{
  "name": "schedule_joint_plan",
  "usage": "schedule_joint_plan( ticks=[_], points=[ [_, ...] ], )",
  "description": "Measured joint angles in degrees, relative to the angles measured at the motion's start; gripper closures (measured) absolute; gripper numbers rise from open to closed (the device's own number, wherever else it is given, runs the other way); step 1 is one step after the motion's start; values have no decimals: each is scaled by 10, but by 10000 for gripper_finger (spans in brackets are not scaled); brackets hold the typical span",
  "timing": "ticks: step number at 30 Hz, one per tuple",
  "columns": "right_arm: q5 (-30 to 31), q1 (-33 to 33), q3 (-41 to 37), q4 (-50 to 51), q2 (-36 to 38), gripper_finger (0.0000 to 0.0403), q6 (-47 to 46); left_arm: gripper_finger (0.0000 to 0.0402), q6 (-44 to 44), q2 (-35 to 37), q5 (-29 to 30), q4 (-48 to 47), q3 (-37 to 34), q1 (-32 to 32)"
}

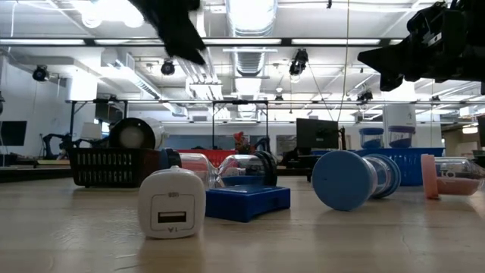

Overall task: Pick & Place Office items
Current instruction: Put the violet charger adapter into the black bin

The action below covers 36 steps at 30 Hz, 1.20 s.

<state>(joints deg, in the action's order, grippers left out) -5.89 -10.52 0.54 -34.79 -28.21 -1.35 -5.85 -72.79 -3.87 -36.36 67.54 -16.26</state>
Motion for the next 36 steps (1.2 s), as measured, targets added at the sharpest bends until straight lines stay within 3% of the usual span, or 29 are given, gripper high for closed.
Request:
schedule_joint_plan(
  ticks=[7, 13, 19, 36],
  points=[
    [0, 0, 0, 0, 0, 394, -11, 136, 7, 234, 0, 66, -133, 9],
    [0, 0, 0, 0, 0, 394, -12, 259, 25, 370, -22, 140, -271, 9],
    [0, 0, 0, 0, 0, 394, -10, 382, 53, 457, -108, 356, -430, 9],
    [0, 0, 0, 7, 0, 394, 1, 399, 99, 534, -116, 568, -650, 8]
  ],
)
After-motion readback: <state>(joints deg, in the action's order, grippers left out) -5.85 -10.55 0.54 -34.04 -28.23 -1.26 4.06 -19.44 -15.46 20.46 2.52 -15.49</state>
